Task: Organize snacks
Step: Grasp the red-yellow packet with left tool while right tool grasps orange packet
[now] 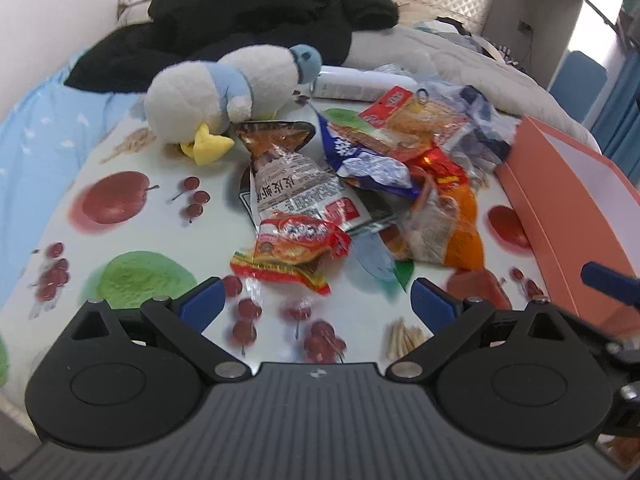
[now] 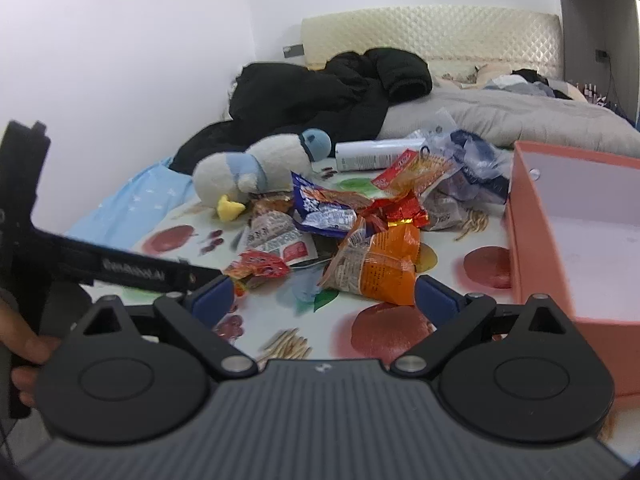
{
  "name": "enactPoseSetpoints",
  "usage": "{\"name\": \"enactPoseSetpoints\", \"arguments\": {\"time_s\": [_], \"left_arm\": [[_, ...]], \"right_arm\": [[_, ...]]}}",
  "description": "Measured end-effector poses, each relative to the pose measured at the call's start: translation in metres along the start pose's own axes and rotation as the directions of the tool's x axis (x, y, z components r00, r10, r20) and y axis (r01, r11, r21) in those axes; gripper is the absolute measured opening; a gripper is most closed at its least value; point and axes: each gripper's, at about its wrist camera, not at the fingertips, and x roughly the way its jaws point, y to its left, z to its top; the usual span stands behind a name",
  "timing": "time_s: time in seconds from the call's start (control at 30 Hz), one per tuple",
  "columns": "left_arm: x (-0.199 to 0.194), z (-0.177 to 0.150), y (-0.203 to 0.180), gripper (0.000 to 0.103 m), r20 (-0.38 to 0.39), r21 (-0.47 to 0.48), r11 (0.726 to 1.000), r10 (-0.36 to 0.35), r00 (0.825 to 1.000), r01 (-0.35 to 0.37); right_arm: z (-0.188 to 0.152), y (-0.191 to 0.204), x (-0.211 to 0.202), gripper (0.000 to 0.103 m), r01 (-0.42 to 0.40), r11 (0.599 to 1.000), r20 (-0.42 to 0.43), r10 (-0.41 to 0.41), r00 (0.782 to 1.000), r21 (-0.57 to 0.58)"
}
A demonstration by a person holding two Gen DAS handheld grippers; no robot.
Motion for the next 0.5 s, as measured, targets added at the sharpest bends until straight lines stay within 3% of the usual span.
{"name": "enactPoseSetpoints", "arguments": {"time_s": [0.3,0.5], "left_arm": [[0.049,0.033,0.013,0.096,-0.037,-0.011,0.999,-0.032,0.999,0.032],[0.078,0.046,0.002,0.096,-0.075,0.07,0.997,-0.03,0.997,0.035]], "right_arm": [[-0.005,-0.008,0.071,0.098,0.047,0.998,-0.011,-0.048,0.999,-0.047],[-0.008,-0.016,0.109,0.098,0.094,0.993,0.007,-0.094,0.996,-0.064]]}}
